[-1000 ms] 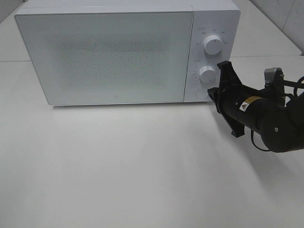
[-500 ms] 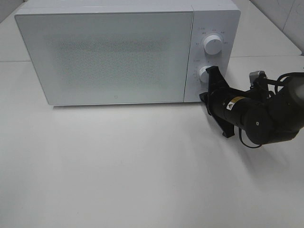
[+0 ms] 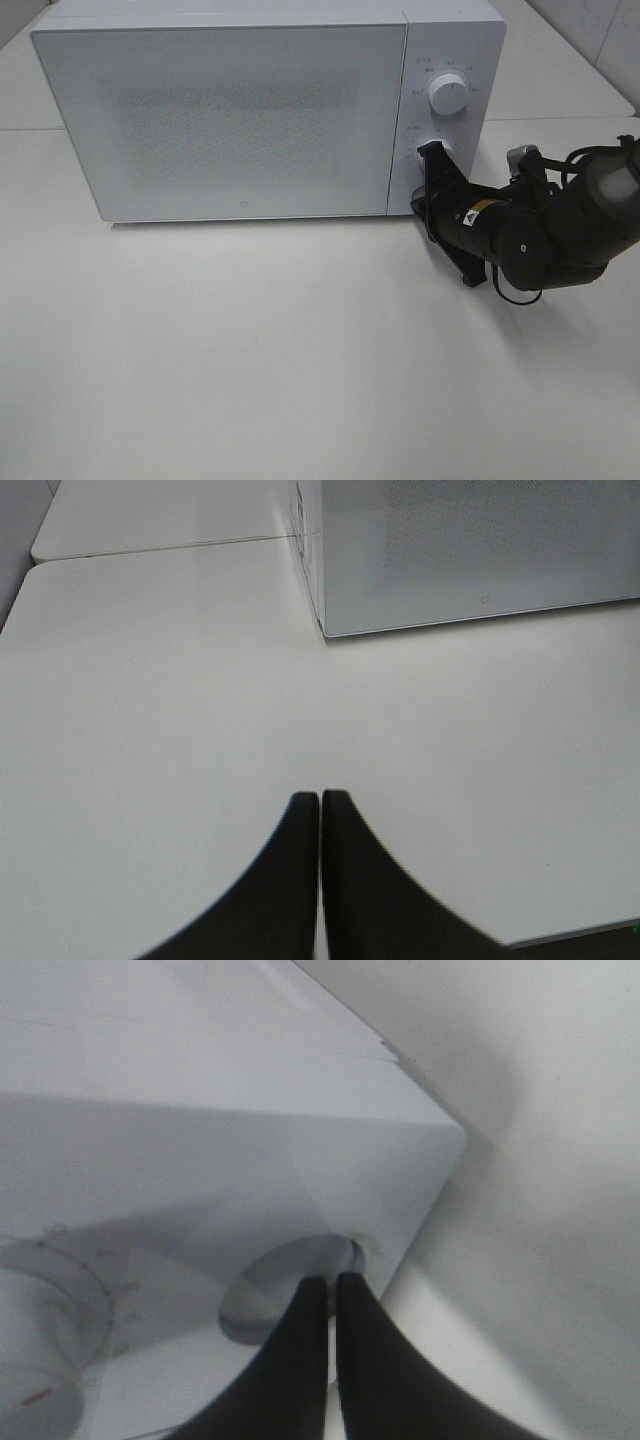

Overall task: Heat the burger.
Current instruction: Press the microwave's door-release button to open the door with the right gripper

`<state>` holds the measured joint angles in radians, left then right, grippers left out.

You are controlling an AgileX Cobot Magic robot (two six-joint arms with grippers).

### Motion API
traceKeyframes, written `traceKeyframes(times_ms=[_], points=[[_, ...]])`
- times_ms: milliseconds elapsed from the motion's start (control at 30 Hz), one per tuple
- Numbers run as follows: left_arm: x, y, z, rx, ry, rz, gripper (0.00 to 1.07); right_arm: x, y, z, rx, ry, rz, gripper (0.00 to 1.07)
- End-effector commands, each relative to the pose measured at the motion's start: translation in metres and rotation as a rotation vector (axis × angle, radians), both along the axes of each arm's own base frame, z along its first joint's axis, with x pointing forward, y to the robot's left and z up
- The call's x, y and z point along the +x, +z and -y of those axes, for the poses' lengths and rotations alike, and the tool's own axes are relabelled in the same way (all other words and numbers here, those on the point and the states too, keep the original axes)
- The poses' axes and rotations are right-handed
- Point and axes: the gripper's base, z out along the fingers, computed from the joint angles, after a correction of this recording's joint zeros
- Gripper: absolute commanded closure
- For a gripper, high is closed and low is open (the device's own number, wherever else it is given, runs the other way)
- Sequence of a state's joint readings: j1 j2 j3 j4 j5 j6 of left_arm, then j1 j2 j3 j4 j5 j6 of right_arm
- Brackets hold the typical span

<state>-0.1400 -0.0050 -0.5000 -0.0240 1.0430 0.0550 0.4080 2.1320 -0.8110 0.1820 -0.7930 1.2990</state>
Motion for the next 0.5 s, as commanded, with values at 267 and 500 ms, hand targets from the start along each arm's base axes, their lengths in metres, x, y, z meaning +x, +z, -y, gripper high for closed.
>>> traceKeyframes(times_ms=[267,500], points=[[0.000,0.000,0.000,-0.005,-0.009,0.014,1.06,0.015,0.020,-0.001,0.041,-0.033,0.191,1.07],[0.000,0.000,0.000,-0.005,-0.009,0.014,1.06,0.016,0.023,-0.001,0.053,-0.038,0.210,1.07]])
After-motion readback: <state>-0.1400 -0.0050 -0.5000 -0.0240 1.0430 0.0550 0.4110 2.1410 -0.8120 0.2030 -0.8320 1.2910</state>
